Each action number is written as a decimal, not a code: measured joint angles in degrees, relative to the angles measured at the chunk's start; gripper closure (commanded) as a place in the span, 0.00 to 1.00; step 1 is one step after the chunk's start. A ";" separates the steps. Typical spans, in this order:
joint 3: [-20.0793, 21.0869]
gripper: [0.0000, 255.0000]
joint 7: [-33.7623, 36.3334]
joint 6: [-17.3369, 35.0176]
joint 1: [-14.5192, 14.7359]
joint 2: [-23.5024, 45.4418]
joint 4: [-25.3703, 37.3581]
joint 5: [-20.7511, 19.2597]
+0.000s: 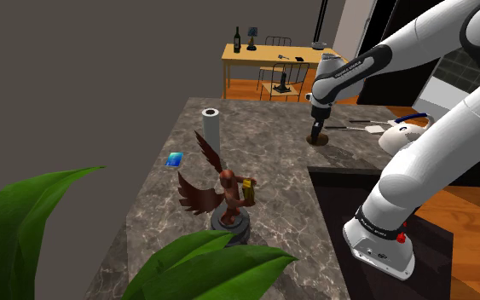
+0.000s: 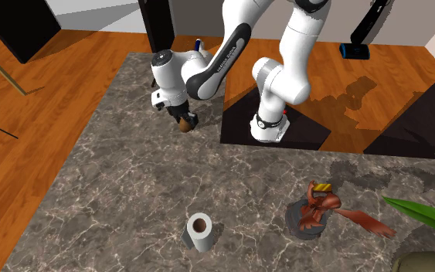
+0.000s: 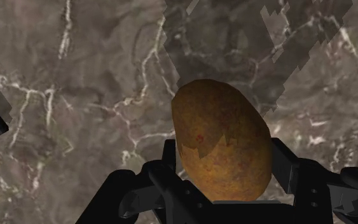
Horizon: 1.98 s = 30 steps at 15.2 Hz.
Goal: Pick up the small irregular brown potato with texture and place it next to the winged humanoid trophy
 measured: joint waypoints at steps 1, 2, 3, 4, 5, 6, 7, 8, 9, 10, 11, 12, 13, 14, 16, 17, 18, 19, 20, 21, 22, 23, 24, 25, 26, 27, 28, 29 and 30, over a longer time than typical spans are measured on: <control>0.00 1.00 0.00 0.00 0.00 0.00 0.00 0.00; 0.00 1.00 0.00 0.00 0.00 0.00 0.00 0.00; 0.00 1.00 0.00 0.00 0.00 0.00 0.00 0.00; 0.00 1.00 0.00 0.01 0.00 0.00 0.00 0.00; 0.09 1.00 0.08 -0.48 -0.03 -0.34 0.16 -0.08; 0.14 1.00 0.09 -1.06 -0.07 -0.66 0.43 -0.13; 0.27 1.00 0.19 -1.83 -0.11 -1.15 0.74 -0.22; 0.36 1.00 0.21 -2.75 -0.23 -1.80 1.05 -0.38; 0.56 1.00 0.39 -3.56 -0.20 -2.25 1.41 -0.40; 0.72 1.00 0.49 -4.51 -0.27 -2.92 1.72 -0.53; 0.90 1.00 0.63 -5.40 -0.33 -3.56 1.97 -0.64; 1.01 1.00 0.66 -6.29 -0.41 -4.13 2.32 -0.74; 1.20 1.00 0.78 -7.27 -0.49 -4.86 2.60 -0.87; 1.35 1.00 0.83 -8.19 -0.49 -5.26 3.13 -0.86; 1.75 1.00 1.04 -10.09 -0.42 -6.05 4.24 -0.78; 1.89 1.00 1.09 -10.94 -0.46 -6.53 4.62 -0.81; 2.03 1.00 1.11 -11.82 -0.50 -7.00 5.04 -0.85; 2.11 1.00 1.06 -12.71 -0.57 -7.43 5.51 -0.90; 2.24 1.00 1.08 -13.56 -0.59 -7.81 5.99 -0.91; 2.42 1.00 1.12 -14.60 -0.58 -8.20 6.66 -0.87; 2.61 1.00 1.21 -15.38 -0.52 -8.44 7.19 -0.79; 2.75 1.00 1.27 -16.10 -0.51 -8.76 7.58 -0.76; 2.93 1.00 1.30 -17.11 -0.51 -9.15 8.22 -0.74; 3.00 1.00 1.25 -17.86 -0.54 -9.43 8.70 -0.74; 3.17 1.00 1.31 -18.69 -0.55 -9.81 9.15 -0.73; 3.32 1.00 1.31 -19.66 -0.50 -10.00 9.93 -0.65; 3.39 1.00 1.23 -20.51 -0.50 -10.15 10.64 -0.61; 3.52 1.00 1.23 -21.33 -0.52 -10.47 11.14 -0.61; 3.61 1.00 1.20 -22.05 -0.54 -10.71 11.63 -0.59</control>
